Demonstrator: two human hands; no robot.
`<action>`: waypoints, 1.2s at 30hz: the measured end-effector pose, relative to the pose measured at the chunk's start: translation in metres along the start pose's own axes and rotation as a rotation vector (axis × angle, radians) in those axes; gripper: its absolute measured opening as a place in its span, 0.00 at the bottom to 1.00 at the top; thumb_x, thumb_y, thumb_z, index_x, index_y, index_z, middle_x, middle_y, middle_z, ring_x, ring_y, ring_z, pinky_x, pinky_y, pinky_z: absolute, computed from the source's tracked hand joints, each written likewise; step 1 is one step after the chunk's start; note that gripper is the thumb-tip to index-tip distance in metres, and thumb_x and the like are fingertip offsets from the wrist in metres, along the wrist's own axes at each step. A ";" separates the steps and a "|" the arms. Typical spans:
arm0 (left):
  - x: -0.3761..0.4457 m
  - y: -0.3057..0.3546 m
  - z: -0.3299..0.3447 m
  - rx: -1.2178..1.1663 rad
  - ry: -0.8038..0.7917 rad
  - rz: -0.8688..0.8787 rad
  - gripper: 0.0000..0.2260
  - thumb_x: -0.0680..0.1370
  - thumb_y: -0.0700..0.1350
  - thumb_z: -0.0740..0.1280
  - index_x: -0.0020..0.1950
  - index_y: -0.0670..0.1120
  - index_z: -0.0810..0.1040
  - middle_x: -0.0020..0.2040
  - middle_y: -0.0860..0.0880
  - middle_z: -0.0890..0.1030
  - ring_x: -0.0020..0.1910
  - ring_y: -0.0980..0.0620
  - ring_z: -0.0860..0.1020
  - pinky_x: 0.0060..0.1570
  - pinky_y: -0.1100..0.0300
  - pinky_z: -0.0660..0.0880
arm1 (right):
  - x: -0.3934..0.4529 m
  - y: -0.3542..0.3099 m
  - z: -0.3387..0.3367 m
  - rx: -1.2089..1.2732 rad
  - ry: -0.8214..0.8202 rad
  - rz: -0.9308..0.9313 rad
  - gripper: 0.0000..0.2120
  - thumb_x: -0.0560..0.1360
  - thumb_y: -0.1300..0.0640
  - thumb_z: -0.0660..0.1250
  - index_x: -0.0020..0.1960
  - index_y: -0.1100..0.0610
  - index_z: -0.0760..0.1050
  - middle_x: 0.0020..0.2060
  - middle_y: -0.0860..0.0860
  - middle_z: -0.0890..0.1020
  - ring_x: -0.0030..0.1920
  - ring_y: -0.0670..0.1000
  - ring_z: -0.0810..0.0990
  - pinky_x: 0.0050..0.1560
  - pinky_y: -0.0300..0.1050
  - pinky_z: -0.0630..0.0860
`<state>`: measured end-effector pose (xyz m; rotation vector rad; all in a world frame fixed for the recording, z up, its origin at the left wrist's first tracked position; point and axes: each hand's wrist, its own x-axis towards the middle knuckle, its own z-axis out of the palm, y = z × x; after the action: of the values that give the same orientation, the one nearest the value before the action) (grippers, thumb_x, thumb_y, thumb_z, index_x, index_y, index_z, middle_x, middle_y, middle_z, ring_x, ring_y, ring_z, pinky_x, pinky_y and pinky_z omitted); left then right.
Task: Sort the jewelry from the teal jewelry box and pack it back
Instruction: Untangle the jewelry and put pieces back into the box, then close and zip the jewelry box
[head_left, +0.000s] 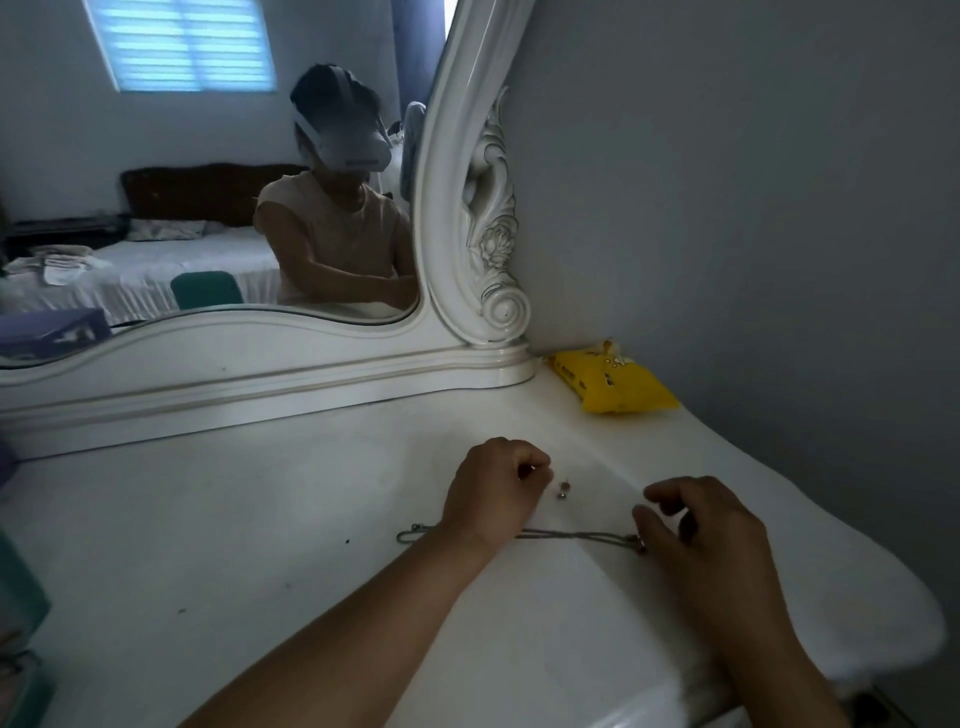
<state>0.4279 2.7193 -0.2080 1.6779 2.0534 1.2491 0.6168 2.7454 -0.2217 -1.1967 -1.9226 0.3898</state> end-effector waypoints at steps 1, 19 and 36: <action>-0.003 0.001 -0.005 0.002 0.016 0.005 0.08 0.75 0.44 0.67 0.52 0.46 0.82 0.50 0.48 0.83 0.47 0.53 0.79 0.51 0.63 0.74 | 0.000 -0.003 0.000 0.004 0.007 -0.007 0.07 0.69 0.59 0.73 0.46 0.55 0.79 0.39 0.49 0.77 0.35 0.41 0.72 0.36 0.32 0.66; -0.185 -0.060 -0.255 0.322 0.207 -0.121 0.04 0.74 0.49 0.66 0.48 0.56 0.79 0.42 0.63 0.77 0.43 0.62 0.78 0.38 0.75 0.72 | -0.087 -0.226 0.120 0.309 -0.557 -0.548 0.12 0.73 0.48 0.66 0.55 0.49 0.74 0.47 0.41 0.73 0.36 0.36 0.69 0.39 0.26 0.64; -0.216 -0.132 -0.320 -0.313 0.418 -0.209 0.18 0.72 0.55 0.62 0.62 0.60 0.68 0.57 0.61 0.75 0.53 0.71 0.75 0.52 0.73 0.72 | -0.098 -0.322 0.157 0.522 -0.640 -0.480 0.30 0.74 0.46 0.64 0.72 0.47 0.56 0.61 0.48 0.74 0.53 0.49 0.78 0.55 0.46 0.76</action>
<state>0.2053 2.3791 -0.1765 1.1050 2.0357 1.8494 0.3233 2.5251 -0.1640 -0.2548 -2.3413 1.0193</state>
